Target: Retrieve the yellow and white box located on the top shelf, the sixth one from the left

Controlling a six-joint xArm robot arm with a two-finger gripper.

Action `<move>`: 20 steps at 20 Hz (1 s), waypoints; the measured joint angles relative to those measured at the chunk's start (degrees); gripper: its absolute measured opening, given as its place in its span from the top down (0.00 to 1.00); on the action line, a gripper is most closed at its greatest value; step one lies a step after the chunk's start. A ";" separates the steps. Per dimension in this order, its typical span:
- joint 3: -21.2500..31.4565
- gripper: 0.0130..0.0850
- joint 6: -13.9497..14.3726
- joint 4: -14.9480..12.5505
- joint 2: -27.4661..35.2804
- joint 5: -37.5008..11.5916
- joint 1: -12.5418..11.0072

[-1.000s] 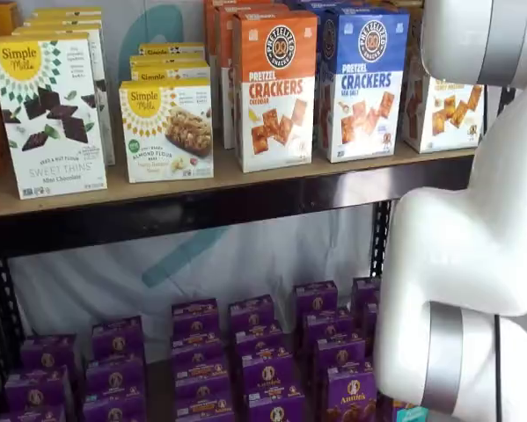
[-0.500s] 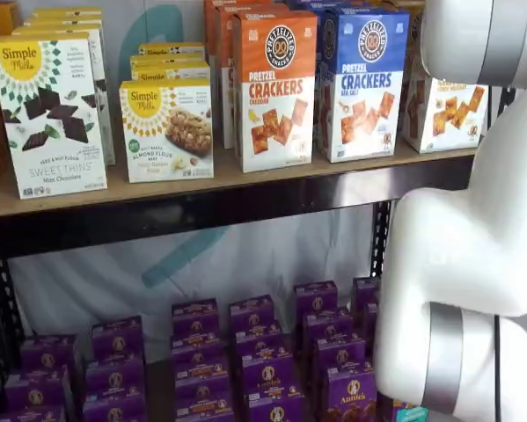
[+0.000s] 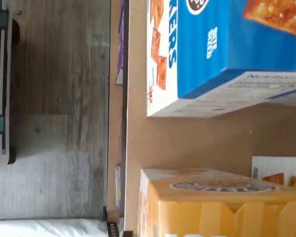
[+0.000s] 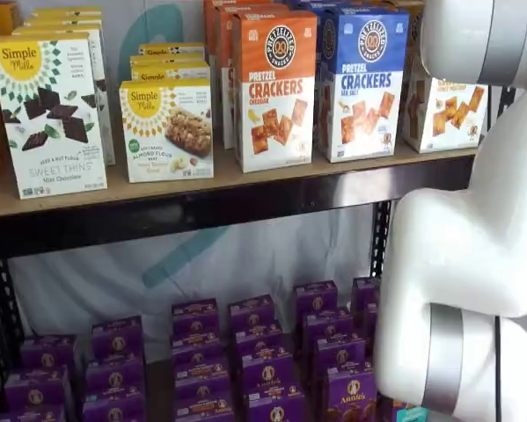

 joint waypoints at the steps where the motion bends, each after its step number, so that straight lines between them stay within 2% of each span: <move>1: -0.06 0.17 0.00 0.05 0.04 -0.01 -0.03; 2: -0.08 0.17 0.00 0.09 0.07 -0.03 -0.05; 4: -0.25 0.28 0.01 0.17 0.17 0.03 -0.08; 11: -0.75 0.28 0.03 0.14 0.45 0.21 -0.08; 14: -1.07 0.39 0.01 0.26 0.66 0.56 -0.20; 20: -0.33 0.39 0.10 1.54 -0.19 0.94 -0.73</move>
